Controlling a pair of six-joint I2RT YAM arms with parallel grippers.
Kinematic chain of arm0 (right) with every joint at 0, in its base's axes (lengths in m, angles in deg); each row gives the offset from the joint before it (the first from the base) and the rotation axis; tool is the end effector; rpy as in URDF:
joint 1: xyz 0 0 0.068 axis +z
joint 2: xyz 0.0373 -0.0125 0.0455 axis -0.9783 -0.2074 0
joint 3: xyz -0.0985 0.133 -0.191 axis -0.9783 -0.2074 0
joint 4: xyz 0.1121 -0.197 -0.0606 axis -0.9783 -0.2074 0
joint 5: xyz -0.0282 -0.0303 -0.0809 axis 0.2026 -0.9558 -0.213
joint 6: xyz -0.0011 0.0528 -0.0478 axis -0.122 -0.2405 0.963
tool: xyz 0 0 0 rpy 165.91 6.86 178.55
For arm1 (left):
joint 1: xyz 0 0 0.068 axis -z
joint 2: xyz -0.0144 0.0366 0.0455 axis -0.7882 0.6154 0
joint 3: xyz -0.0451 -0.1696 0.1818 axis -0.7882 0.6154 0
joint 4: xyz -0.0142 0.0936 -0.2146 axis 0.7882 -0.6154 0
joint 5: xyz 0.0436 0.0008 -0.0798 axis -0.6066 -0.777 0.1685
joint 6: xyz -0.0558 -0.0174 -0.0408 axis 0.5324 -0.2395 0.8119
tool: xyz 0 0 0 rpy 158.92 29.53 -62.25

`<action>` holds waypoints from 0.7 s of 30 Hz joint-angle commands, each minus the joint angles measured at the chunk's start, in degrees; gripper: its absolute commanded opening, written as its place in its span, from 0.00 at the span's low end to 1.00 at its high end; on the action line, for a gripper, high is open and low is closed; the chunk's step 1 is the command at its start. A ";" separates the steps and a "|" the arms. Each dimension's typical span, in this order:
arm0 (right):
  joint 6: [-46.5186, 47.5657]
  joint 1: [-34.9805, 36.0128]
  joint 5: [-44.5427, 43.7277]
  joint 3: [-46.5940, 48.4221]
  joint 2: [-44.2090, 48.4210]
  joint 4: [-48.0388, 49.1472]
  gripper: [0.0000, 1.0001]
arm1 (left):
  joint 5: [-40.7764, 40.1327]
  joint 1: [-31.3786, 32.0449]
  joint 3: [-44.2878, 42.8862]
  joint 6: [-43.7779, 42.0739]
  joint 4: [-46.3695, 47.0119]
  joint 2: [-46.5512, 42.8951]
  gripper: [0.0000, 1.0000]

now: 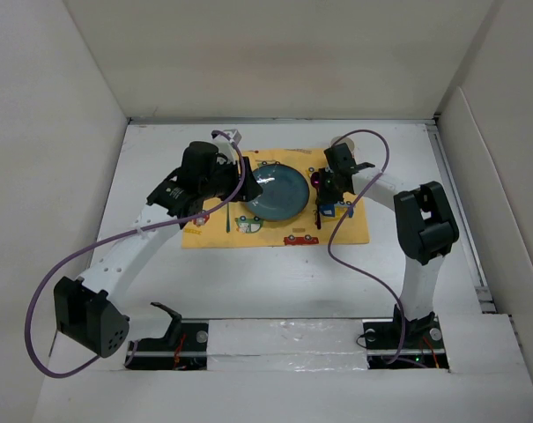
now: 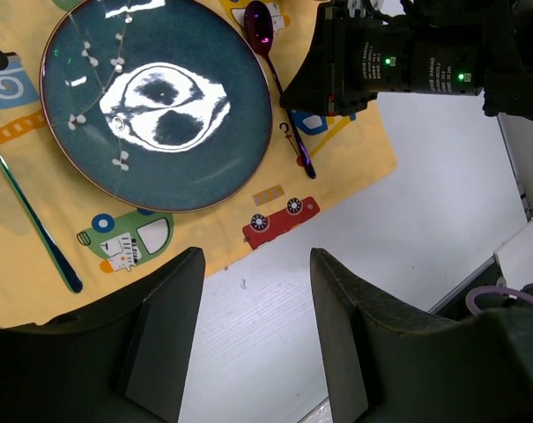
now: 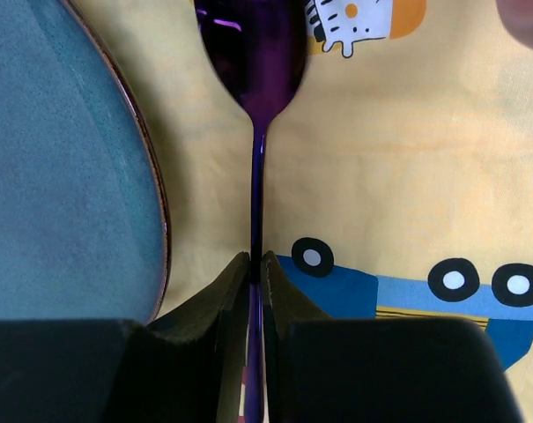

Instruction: Set the dinner table for one person

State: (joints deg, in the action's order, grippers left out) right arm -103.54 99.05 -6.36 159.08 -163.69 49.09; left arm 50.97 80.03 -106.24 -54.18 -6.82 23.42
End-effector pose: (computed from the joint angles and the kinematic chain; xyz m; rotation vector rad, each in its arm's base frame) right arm 0.3644 0.1437 0.1492 0.0701 2.6225 0.3673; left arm 0.2434 -0.1483 0.3298 0.3332 2.0353 -0.8181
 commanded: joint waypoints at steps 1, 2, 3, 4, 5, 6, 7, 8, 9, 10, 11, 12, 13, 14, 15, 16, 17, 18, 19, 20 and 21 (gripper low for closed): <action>0.45 -0.19 -1.09 1.47 0.14 1.46 0.17 | 0.27 0.12 0.91 0.73 1.94 -1.59 0.48; 0.10 -0.19 -1.27 1.47 0.23 1.28 0.19 | 0.27 0.12 1.00 0.91 1.94 -1.76 0.48; 0.19 -0.19 -1.44 1.47 0.14 1.19 0.20 | 0.27 0.12 1.35 1.00 1.94 -1.85 0.48; 0.01 -0.19 -1.44 1.29 0.32 1.19 0.20 | 0.27 0.12 1.53 1.00 2.11 -1.94 0.48; 0.01 -0.19 -1.53 1.21 0.41 1.19 0.20 | 0.27 0.12 1.62 1.08 2.03 -2.20 0.48; -0.08 -0.19 -1.62 0.77 0.67 1.19 0.20 | 0.10 0.12 1.70 1.08 2.11 -2.20 0.48; -0.69 -0.19 -2.14 0.33 1.28 1.28 0.20 | -0.08 0.12 1.71 1.17 1.94 -2.29 0.48; -0.78 -0.19 -2.32 0.33 1.72 1.10 0.20 | -0.43 0.12 1.71 1.17 1.85 -2.38 0.48; -1.04 -0.19 -2.50 0.15 2.25 0.93 0.21 | -0.69 0.12 1.36 1.17 1.94 -2.55 0.48; -1.13 -0.19 -2.76 0.06 2.77 0.49 0.21 | -1.04 0.12 1.09 1.17 1.68 -2.55 0.48; -1.48 -0.19 -2.85 -0.02 4.09 0.14 0.22 | -1.74 0.12 0.92 1.17 1.41 -2.64 0.48; -1.66 -0.19 -2.85 -0.11 5.06 -0.39 0.26 | -2.36 0.12 0.13 1.17 1.15 -2.64 0.49; -2.27 -0.19 -3.02 0.06 5.94 -1.87 0.29 | -2.97 0.12 -0.57 1.43 0.97 -2.64 0.49; -2.45 0.34 -3.03 0.15 8.29 -2.67 0.35 | -4.28 0.12 -1.19 1.52 0.45 -2.73 0.49; -2.54 0.34 -3.11 0.15 9.80 -3.63 0.39 | -5.25 0.12 -2.94 1.70 -0.08 -2.82 0.50; -2.63 1.04 -3.03 0.15 11.38 -5.47 0.44 | -6.31 0.12 -4.00 1.87 -0.34 -2.90 0.50; -2.63 1.05 -3.11 0.59 14.96 -6.53 0.55 | -8.41 0.12 -5.14 1.88 -0.87 -3.34 0.50; -2.80 1.65 -3.03 0.85 17.00 -7.76 0.59 | -9.30 0.12 -7.67 2.05 -1.22 -3.52 0.50; -3.06 1.66 -2.94 1.38 19.02 -10.04 0.62 | -10.26 0.12 -9.00 2.05 -1.40 -3.87 0.50; -3.24 2.18 -2.85 2.69 21.13 -11.02 0.71 | -12.71 0.12 -10.32 2.05 -2.01 -4.48 0.50; -3.50 2.19 -2.76 3.57 25.41 -11.90 0.73 | -13.78 0.12 -13.03 2.05 -2.10 -4.75 0.51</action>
State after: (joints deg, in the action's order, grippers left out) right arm -106.12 100.18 -8.46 159.06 -147.54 41.20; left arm 42.82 80.03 -111.99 -52.73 -9.95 22.61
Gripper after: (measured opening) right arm 0.714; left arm 0.503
